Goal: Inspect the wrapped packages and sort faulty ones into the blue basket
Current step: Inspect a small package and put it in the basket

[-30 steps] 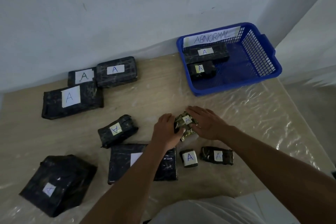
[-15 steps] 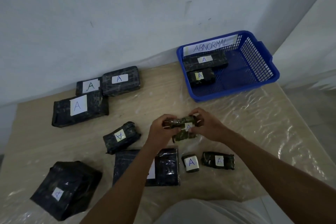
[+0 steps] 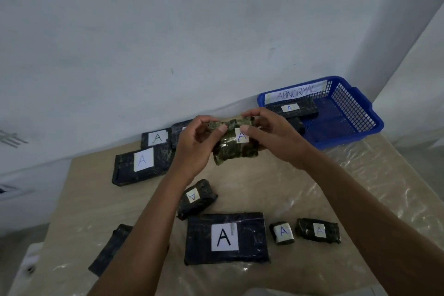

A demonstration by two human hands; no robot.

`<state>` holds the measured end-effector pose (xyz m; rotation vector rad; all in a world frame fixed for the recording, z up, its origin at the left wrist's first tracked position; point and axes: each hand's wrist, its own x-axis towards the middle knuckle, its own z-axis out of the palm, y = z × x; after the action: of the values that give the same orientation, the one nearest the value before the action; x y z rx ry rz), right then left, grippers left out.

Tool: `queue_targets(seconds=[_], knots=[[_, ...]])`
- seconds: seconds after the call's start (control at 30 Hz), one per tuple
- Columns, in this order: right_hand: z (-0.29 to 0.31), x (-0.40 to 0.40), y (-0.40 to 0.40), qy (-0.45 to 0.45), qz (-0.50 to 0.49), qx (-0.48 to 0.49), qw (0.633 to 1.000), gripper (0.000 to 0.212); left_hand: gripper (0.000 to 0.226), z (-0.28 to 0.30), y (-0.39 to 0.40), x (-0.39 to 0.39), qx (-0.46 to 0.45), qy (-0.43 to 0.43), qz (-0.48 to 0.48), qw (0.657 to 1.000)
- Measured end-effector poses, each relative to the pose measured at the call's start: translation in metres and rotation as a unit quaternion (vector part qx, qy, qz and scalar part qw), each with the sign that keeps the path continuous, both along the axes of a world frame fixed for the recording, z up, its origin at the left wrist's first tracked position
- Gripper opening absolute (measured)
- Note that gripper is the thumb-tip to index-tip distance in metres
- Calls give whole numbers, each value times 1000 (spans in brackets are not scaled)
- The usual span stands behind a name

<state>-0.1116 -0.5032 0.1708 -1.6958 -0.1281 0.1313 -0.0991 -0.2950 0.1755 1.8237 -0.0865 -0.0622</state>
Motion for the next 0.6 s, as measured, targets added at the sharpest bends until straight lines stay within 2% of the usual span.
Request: queue_targets(seconds=[0.13, 0.3, 0.47, 0.6], knots=[[19, 0, 28, -17, -10, 25, 999, 20, 13, 26, 15, -5, 6, -60, 10, 998], [19, -1, 48, -93, -53, -57, 993, 15, 16, 38, 30, -11, -14, -34, -1, 999], [22, -6, 53, -48, -63, 31, 996, 16, 37, 44, 41, -15, -47, 15, -43, 998], [26, -10, 52, -1, -11, 83, 996, 35, 34, 44, 45, -13, -80, 1, -23, 997]])
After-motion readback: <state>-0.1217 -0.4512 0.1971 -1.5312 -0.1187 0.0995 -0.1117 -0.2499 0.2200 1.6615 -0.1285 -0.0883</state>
